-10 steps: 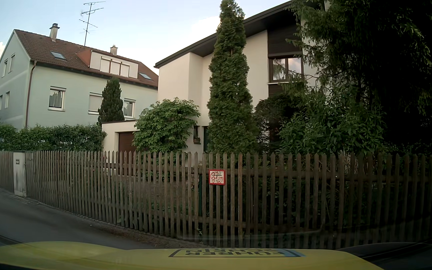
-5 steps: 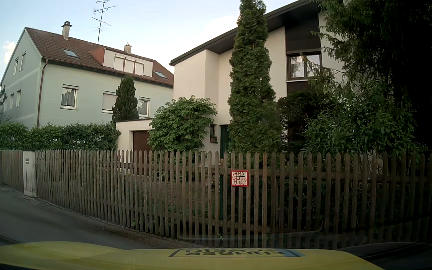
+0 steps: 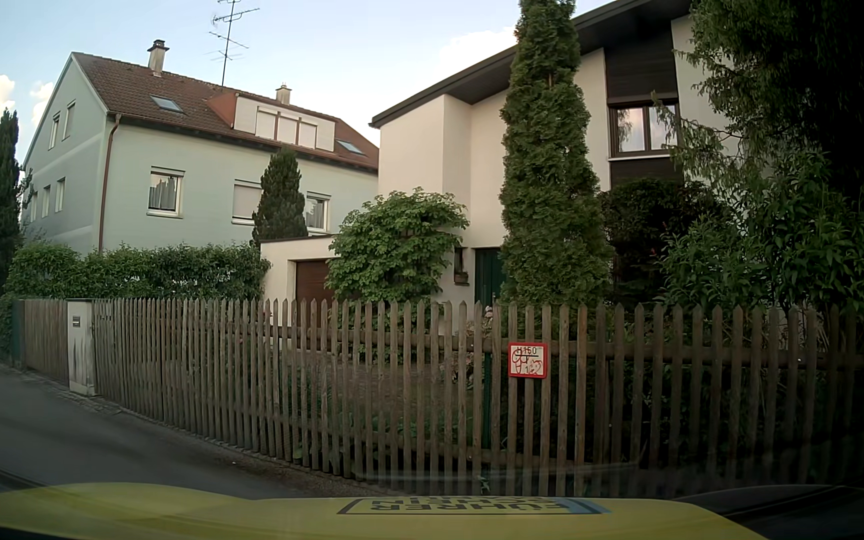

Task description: Follow the waypoints while adhering to traffic rules and regulations

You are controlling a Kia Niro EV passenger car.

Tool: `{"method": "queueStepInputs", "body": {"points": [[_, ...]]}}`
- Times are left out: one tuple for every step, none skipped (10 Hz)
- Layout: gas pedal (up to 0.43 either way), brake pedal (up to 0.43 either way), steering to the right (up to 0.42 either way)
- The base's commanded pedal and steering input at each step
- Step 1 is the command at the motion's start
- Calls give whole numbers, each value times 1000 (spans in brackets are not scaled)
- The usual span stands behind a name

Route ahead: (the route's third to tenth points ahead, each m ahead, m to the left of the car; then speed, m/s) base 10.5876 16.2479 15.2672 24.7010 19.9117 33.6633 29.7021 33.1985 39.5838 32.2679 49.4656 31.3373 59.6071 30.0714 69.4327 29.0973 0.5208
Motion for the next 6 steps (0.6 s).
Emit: {"method": "queueStepInputs", "body": {"points": [[0,91,-767],[0,91,-767],[0,91,-767],[0,91,-767],[0,104,-767],[0,116,-767]]}}
